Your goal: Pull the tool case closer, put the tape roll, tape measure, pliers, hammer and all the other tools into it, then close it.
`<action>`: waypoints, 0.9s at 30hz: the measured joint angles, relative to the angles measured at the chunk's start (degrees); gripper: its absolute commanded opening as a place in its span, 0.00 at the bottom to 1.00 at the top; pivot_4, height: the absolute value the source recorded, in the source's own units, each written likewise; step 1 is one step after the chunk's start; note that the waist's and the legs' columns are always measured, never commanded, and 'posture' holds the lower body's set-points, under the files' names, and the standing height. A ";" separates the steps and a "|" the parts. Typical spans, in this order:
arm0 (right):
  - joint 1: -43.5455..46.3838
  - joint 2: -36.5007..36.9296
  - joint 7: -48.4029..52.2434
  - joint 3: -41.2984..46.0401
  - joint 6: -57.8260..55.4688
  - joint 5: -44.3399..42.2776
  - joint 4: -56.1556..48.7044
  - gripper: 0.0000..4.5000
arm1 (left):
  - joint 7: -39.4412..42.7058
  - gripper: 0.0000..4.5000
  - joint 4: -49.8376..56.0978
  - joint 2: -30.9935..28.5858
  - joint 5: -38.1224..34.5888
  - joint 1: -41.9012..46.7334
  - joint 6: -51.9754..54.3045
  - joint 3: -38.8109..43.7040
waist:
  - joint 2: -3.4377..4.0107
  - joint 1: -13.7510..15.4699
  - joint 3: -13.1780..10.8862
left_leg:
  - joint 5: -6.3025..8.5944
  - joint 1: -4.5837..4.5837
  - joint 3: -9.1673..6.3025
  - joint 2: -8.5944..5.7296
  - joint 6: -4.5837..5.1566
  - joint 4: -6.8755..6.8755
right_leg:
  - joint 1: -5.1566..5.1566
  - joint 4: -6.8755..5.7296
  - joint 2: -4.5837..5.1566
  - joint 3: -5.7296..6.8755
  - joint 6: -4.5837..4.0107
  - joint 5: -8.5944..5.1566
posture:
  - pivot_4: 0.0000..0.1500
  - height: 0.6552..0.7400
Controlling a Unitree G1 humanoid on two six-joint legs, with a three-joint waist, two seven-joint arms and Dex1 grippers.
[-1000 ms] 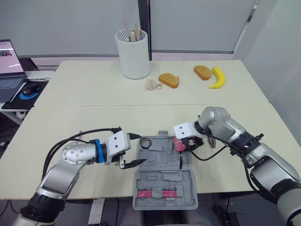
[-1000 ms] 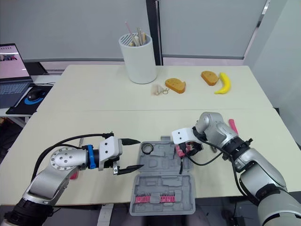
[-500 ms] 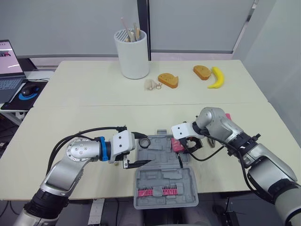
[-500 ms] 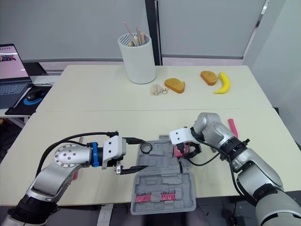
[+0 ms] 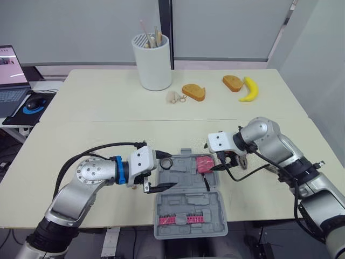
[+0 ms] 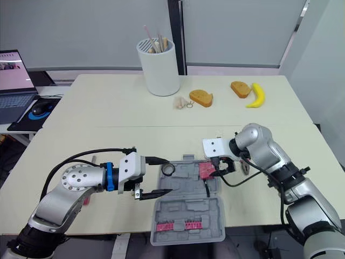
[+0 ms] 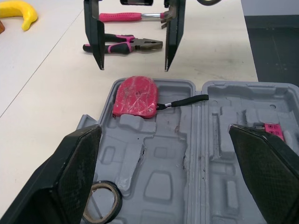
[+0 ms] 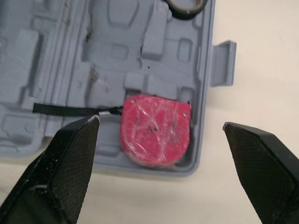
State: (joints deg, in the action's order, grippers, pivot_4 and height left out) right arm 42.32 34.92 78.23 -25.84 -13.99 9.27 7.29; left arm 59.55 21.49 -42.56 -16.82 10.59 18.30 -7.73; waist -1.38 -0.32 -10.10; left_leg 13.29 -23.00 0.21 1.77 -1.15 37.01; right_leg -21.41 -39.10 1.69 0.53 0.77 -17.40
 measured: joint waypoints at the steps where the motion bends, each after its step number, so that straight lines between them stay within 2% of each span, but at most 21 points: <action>1: -0.85 0.09 -0.49 0.60 0.22 -0.96 -0.20 0.91 | 0.03 1.00 -0.25 0.00 0.00 0.10 -0.03 0.16 | 0.00 -0.03 0.00 | 0.00 0.01 0.00 0.01 0.00 0.00 | 0.00 0.00 0.00 0.00 0.00 0.00 | 1.00 0.89; 6: -3.41 0.09 -3.00 2.02 0.97 -2.11 -0.16 0.57 | 0.26 1.00 -1.94 0.00 0.05 0.37 -0.72 0.24 | 0.00 -0.05 0.00 | 0.00 0.00 0.00 0.00 0.00 -0.01 | 0.00 0.00 -0.01 0.00 0.00 0.00 | 1.00 0.89; 13: -5.26 -0.23 -5.25 2.25 2.17 -3.81 -0.07 0.25 | 1.14 1.00 -2.79 0.00 0.06 0.05 -2.56 0.24 | 0.00 0.02 0.00 | 0.00 0.00 0.02 0.00 0.00 -0.01 | 0.00 0.01 -0.01 -0.01 0.00 0.00 | 1.00 0.89; 20: -9.95 -2.48 -10.10 5.27 8.41 -6.26 3.35 0.25 | 1.30 1.00 -3.78 0.01 0.06 -0.09 -3.76 0.25 | -0.01 0.03 0.00 | 0.00 0.00 0.03 -0.01 0.00 -0.01 | 0.01 0.01 -0.01 -0.02 0.00 0.00 | 1.00 0.89; 27: -11.76 -4.93 -14.26 6.81 15.06 -6.67 11.79 0.25 | 2.34 1.00 -3.97 -0.01 0.06 0.11 -3.83 0.25 | -0.01 -0.04 0.00 | 0.00 0.02 0.04 0.00 0.00 -0.02 | 0.01 0.01 -0.05 -0.02 0.00 0.00 | 1.00 0.89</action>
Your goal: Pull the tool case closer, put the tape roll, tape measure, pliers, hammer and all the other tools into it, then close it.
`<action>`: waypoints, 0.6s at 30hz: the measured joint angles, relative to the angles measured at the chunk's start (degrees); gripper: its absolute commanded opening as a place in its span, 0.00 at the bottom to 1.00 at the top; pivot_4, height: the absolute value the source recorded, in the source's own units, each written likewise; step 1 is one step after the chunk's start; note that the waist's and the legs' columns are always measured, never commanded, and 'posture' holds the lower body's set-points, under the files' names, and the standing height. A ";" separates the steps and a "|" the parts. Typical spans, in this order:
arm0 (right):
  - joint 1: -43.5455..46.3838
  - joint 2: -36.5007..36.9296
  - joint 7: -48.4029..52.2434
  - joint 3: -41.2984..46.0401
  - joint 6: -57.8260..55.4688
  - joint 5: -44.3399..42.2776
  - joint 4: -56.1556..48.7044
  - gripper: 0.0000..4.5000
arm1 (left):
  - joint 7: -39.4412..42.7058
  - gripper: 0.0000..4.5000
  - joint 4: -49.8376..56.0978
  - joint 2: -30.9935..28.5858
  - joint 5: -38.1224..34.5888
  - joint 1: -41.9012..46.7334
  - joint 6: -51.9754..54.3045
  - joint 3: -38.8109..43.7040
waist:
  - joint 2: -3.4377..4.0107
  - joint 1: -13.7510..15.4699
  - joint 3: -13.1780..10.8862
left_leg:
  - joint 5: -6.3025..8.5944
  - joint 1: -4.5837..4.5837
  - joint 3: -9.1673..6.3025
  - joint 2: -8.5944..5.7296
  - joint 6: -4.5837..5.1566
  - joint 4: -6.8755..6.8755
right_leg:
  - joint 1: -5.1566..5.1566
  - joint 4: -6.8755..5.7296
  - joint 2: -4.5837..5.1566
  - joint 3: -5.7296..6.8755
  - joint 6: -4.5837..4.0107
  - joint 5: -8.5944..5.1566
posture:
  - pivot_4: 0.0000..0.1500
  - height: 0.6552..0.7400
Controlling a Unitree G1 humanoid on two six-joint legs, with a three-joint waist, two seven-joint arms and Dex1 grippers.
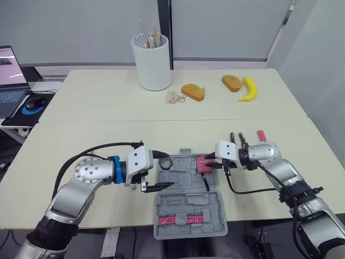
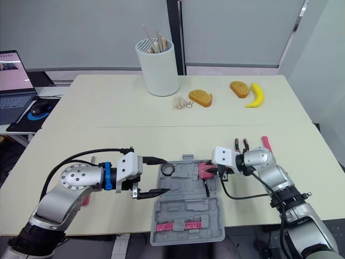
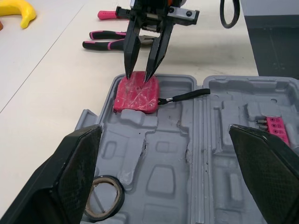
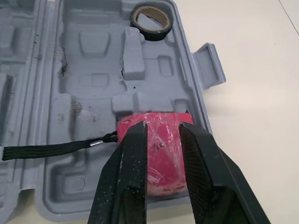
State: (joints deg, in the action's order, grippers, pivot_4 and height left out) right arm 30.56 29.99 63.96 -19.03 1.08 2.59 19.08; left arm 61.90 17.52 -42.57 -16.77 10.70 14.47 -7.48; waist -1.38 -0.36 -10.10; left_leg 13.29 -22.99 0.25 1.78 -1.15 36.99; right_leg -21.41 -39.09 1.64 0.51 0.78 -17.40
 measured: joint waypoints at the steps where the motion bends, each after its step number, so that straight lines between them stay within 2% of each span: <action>1: -0.04 -0.50 -0.58 0.00 0.44 0.15 1.59 0.25 | 0.07 1.00 0.01 0.00 -0.01 0.07 0.01 0.00 | 0.00 -0.01 0.00 | 0.00 0.00 0.00 0.00 0.00 0.00 | 0.00 0.00 0.00 -0.01 0.00 0.00 | 1.00 0.89; 8: 0.75 -2.98 -3.38 -0.21 0.56 0.95 6.20 0.25 | 0.89 1.00 0.02 -0.14 -0.02 0.99 0.07 0.00 | 0.00 0.00 0.01 | 0.00 0.05 0.02 -0.04 0.00 0.01 | 0.06 0.00 -0.01 -0.01 0.00 0.00 | 1.00 0.89; 18: -0.19 -3.79 -3.56 1.77 -6.02 -1.46 6.52 0.25 | 1.52 1.00 0.01 -0.96 -0.02 1.32 0.16 0.01 | -0.04 0.09 0.10 | 0.00 0.13 0.00 -0.05 0.00 0.01 | 0.17 0.01 0.00 0.00 0.00 0.00 | 1.00 0.89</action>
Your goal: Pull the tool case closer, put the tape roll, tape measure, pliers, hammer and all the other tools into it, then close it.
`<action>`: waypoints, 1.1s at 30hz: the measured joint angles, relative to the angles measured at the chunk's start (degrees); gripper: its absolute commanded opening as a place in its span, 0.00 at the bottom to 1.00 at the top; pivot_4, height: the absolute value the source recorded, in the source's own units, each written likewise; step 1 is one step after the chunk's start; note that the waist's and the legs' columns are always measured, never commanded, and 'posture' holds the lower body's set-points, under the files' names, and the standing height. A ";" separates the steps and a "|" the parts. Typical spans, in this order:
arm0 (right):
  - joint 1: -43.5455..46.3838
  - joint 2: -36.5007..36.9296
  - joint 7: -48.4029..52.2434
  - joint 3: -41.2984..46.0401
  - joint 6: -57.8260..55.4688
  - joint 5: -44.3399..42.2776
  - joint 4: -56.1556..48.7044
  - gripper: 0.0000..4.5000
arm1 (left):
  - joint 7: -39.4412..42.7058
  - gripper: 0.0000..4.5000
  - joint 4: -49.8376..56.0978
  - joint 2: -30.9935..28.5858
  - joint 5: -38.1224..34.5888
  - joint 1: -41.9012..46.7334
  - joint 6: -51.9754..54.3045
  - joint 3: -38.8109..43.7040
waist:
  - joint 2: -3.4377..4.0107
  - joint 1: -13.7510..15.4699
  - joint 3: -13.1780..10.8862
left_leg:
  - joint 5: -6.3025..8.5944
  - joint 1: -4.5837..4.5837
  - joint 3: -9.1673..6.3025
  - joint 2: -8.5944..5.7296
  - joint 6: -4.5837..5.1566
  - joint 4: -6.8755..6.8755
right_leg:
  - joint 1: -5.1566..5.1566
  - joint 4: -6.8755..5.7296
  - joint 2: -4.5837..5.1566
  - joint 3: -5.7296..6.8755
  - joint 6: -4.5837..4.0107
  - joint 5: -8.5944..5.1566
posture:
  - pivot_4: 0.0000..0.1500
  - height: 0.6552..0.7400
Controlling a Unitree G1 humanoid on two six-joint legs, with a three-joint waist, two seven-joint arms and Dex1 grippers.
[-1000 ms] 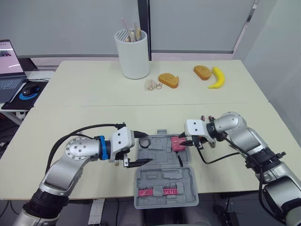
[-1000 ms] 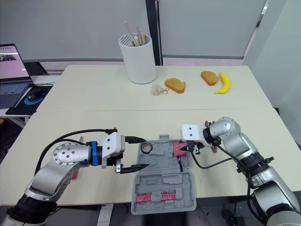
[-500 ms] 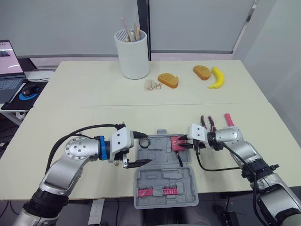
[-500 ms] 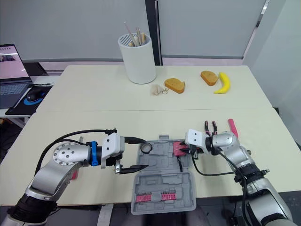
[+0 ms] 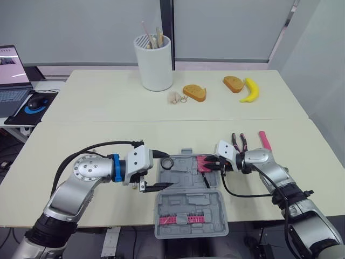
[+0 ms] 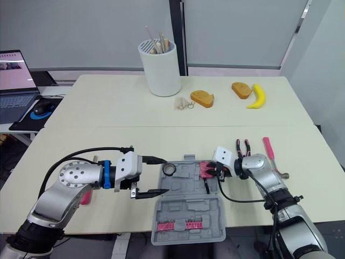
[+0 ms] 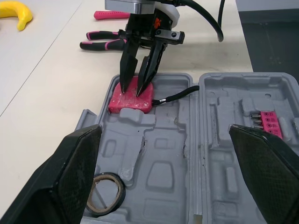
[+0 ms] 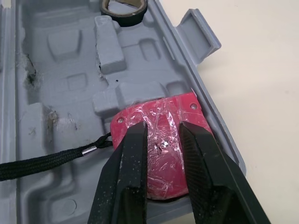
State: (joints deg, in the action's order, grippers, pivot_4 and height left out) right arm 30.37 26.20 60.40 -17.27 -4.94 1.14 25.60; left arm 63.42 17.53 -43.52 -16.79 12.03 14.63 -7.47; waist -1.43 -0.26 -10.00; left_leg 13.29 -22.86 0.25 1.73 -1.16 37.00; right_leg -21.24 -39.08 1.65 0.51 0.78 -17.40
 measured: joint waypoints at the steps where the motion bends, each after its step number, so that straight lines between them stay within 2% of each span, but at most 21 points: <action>1: 0.00 -0.03 -0.37 -0.08 0.17 0.01 0.20 0.25 | 0.02 1.00 0.00 0.00 0.00 0.06 0.00 0.00 | -0.02 0.00 0.03 | 0.00 0.03 0.00 0.00 0.00 0.00 | 0.03 0.00 0.00 0.00 0.00 0.00 | 1.00 0.89; 10: -1.07 -1.65 -2.53 0.76 5.81 -0.28 1.17 0.25 | -0.05 1.00 -0.69 0.03 -0.23 0.15 -0.12 0.56 | -0.04 -0.22 0.04 | 0.00 0.01 0.00 0.08 0.00 -0.02 | -0.04 -0.01 -0.01 -0.02 0.00 0.00 | 1.00 0.89; 14: -4.40 -1.64 -4.34 3.03 5.92 -2.04 -7.32 0.25 | -0.96 1.00 -3.54 0.07 -1.29 -0.67 -1.37 4.34 | 0.05 -0.24 -0.10 | 0.00 -0.16 0.00 0.11 0.00 -0.05 | -0.24 -0.03 0.00 -0.03 -0.01 -0.01 | 1.00 0.89; 18: -4.81 0.18 -6.54 7.54 1.02 -5.27 -19.65 0.25 | -2.32 1.00 -5.06 0.12 -2.54 -2.99 -2.94 9.19 | 0.07 -0.15 -0.11 | 0.01 -0.15 -0.02 0.09 -0.01 -0.05 | -0.19 0.00 0.06 0.01 -0.01 -0.01 | 1.00 0.89; 21: -12.81 8.42 -9.18 15.74 -5.31 -6.79 -31.79 0.25 | -6.44 1.00 -11.26 0.34 -3.47 -8.25 -5.24 18.96 | 0.04 0.58 -0.10 | 0.05 -0.16 -0.08 0.00 -0.06 -0.09 | -0.13 0.10 0.27 0.14 -0.06 -0.06 | 1.00 0.89; 24: -21.35 14.32 -11.77 23.96 -10.82 -6.82 -35.52 0.25 | -9.39 1.00 -17.12 0.07 -3.66 -13.03 -5.15 27.42 | 0.00 0.67 -0.12 | 0.07 -0.18 0.02 -0.06 -0.08 -0.08 | -0.15 0.11 0.38 0.11 -0.06 -0.07 | 1.00 0.89; 27: -28.53 16.50 -13.15 29.71 -14.06 -7.10 -39.50 0.25 | -8.39 1.00 -19.73 -1.06 -5.10 -17.78 -5.04 32.26 | 0.00 0.30 -0.12 | 0.07 -0.12 0.06 -0.02 -0.09 -0.09 | -0.13 0.10 0.40 0.10 -0.05 -0.08 | 1.00 0.89; 28: -30.89 17.01 -13.41 31.74 -15.00 -7.18 -40.33 0.34 | -7.72 1.00 -20.99 -1.80 -5.48 -19.84 -4.86 33.82 | 0.00 0.21 -0.12 | 0.07 -0.07 0.07 -0.01 -0.09 -0.10 | -0.11 0.10 0.40 0.11 -0.05 -0.08 | 1.00 0.89; 33: -41.18 17.30 -14.72 40.21 -20.93 -9.73 -44.64 0.58 | -4.83 1.00 -26.58 -3.97 -6.31 -28.05 -3.57 39.56 | 0.00 -0.05 -0.10 | 0.06 0.01 0.18 0.12 -0.09 -0.12 | -0.13 0.08 0.38 0.09 -0.13 -0.16 | 1.00 0.89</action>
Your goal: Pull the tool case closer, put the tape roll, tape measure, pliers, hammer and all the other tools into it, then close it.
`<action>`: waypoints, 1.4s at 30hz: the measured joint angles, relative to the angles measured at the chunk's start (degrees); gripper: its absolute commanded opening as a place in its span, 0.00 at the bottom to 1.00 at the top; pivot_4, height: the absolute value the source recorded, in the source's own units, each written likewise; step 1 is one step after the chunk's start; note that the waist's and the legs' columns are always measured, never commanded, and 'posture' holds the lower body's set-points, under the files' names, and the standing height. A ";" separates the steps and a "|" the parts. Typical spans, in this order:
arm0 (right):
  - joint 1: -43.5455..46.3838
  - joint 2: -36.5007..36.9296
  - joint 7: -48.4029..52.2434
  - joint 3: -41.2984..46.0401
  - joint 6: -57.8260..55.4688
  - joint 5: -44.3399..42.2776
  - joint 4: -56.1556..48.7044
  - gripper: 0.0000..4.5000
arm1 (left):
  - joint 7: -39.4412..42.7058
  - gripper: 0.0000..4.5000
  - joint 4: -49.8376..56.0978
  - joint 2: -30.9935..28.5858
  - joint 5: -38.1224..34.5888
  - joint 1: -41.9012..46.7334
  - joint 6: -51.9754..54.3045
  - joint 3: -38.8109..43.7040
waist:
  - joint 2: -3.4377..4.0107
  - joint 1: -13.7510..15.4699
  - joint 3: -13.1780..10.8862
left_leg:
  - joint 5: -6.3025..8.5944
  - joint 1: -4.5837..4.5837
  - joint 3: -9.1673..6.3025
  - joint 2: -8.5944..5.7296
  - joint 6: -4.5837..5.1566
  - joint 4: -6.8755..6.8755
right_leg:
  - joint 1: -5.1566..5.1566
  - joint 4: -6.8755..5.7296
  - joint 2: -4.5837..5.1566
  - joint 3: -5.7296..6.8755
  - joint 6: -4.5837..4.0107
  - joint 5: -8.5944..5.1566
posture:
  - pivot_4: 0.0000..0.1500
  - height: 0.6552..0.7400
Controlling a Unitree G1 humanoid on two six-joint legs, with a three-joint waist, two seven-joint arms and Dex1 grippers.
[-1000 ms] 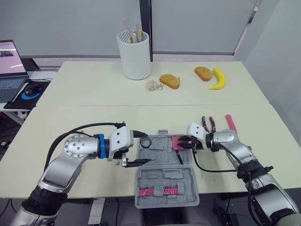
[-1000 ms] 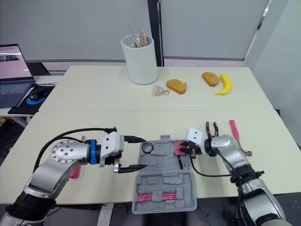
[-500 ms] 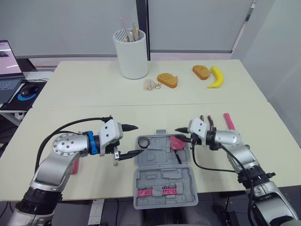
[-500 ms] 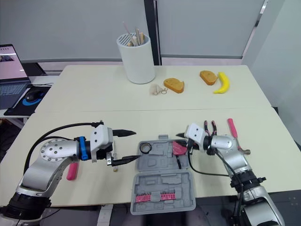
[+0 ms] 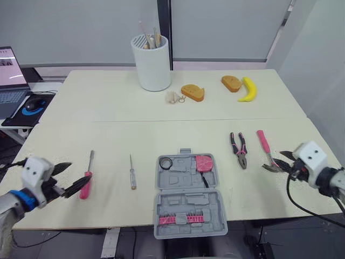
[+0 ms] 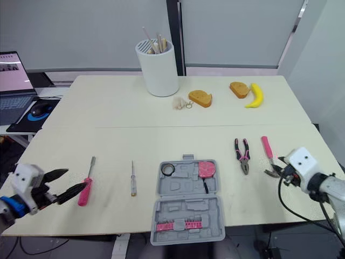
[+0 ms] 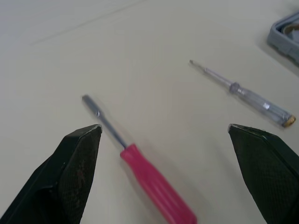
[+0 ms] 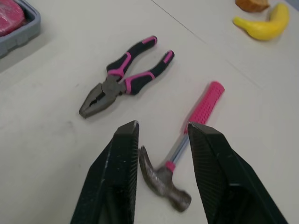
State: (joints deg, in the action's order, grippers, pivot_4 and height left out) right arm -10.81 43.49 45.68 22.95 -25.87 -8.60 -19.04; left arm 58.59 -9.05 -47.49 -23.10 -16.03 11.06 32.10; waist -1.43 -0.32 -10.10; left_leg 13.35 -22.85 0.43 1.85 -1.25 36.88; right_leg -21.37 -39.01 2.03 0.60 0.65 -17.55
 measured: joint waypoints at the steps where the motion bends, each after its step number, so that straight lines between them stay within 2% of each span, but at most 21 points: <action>1: -1.56 -0.54 -0.27 1.26 -0.98 -0.64 -0.72 0.63 | 0.38 1.00 -0.97 -0.03 -0.24 -1.29 0.42 0.95 | 0.00 0.01 0.00 | 0.00 -0.02 0.00 0.00 0.00 0.00 | -0.02 0.00 0.00 0.00 0.00 -0.01 | 1.00 0.89; 3: -3.94 -1.49 -1.14 2.90 -2.43 -1.67 -1.88 0.74 | 1.09 1.00 -2.44 -0.09 -0.58 -3.61 1.36 2.11 | -0.02 0.08 0.01 | 0.00 -0.03 0.00 -0.02 -0.01 0.00 | -0.02 0.01 0.03 0.00 0.02 -0.02 | 1.00 0.89; 6: -7.01 -2.06 -2.21 4.13 -3.41 -1.85 -4.00 0.96 | 2.27 1.00 -2.97 -0.12 -0.67 -6.50 1.85 2.34 | -0.04 0.15 0.02 | 0.01 -0.04 0.01 -0.03 -0.01 0.00 | -0.03 0.02 0.08 -0.01 0.04 -0.06 | 1.00 0.89; 7: -7.88 -2.17 -2.33 4.39 -3.55 -1.91 -4.47 0.99 | 2.30 1.00 -3.17 -0.13 -0.67 -7.27 1.88 2.42 | -0.07 0.16 0.04 | 0.01 -0.05 0.01 -0.02 -0.02 0.00 | -0.04 0.03 0.08 0.00 0.02 -0.07 | 1.00 0.89; 17: -8.78 -3.29 -3.43 5.00 -3.16 -2.87 -4.78 0.99 | 1.93 1.00 -3.98 -0.02 -0.42 -8.34 0.50 2.53 | -0.13 0.18 0.08 | 0.02 -0.06 0.01 -0.02 -0.03 -0.03 | -0.05 0.03 0.10 0.00 -0.17 -0.11 | 1.00 0.89; 24: -7.55 -4.01 -4.63 0.36 -1.30 -2.55 -5.97 0.99 | 7.94 1.00 4.21 -2.25 0.69 -6.78 -4.14 -1.97 | -0.15 0.26 0.12 | 0.02 -0.06 0.02 -0.03 -0.03 -0.04 | -0.04 0.03 0.10 0.01 -0.22 -0.12 | 1.00 0.89; 34: -0.81 -17.90 -21.42 -13.43 -2.45 5.07 -9.55 0.99 | 11.31 1.00 20.88 0.28 -1.37 8.75 -4.26 -19.36 | -0.17 0.01 0.13 | 0.04 -0.13 0.08 -0.05 -0.07 -0.05 | -0.12 -0.01 0.00 -0.06 -0.10 -0.05 | 1.00 0.89; 42: 4.29 -26.49 -32.17 -21.27 -0.90 12.01 -0.50 0.99 | 12.94 1.00 27.39 0.55 -6.25 23.19 1.59 -26.32 | -0.16 0.07 0.12 | 0.03 -0.10 -0.05 -0.03 -0.07 0.00 | -0.05 -0.03 -0.34 -0.15 -0.04 -0.04 | 1.00 0.89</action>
State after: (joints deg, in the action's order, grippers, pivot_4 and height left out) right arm -6.52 17.00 13.51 1.68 -26.77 3.41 -19.54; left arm 71.53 18.35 -46.94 -29.35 7.16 12.65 5.77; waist -1.59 -0.25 -9.98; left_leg 13.39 -22.95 0.38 1.82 -1.32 36.88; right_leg -21.42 -39.04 1.69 0.45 0.61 -17.59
